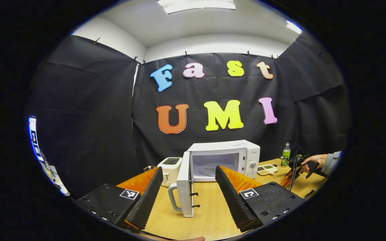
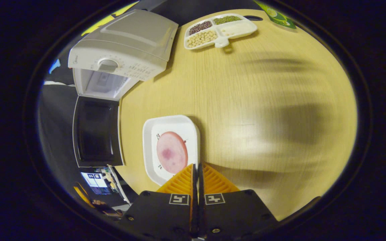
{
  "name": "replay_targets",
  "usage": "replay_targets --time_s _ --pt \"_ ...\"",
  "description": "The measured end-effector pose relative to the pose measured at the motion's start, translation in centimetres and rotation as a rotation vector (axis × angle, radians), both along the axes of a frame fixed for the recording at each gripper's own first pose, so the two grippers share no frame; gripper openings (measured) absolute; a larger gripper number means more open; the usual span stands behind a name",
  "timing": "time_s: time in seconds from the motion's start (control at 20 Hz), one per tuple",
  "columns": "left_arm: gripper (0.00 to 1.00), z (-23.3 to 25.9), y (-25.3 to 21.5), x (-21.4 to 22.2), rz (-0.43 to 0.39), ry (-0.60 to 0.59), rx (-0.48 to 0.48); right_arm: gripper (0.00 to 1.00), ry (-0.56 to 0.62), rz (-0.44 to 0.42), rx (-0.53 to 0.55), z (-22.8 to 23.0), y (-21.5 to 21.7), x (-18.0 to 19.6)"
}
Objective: Open the microwave oven with the left hand, put the food in, and close the microwave oven.
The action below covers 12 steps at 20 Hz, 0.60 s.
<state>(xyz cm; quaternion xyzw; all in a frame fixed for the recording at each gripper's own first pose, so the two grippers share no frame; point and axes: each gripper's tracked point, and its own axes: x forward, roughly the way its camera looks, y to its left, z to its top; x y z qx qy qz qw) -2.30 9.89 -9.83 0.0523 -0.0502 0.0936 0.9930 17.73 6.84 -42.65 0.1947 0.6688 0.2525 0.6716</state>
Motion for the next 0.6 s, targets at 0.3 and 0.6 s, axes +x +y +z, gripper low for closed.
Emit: replay_targets --time_s 0.3,0.6 --pt "0.93 -0.2 -0.7 -0.1 -0.024 0.014 -0.028 0.04 -0.060 -0.014 0.027 2.6 -0.3 -1.7" --pt "0.93 -2.1 0.0 -0.7 -0.055 0.055 -0.024 0.00 -0.128 -0.003 0.015 5.9 3.1 -3.2"
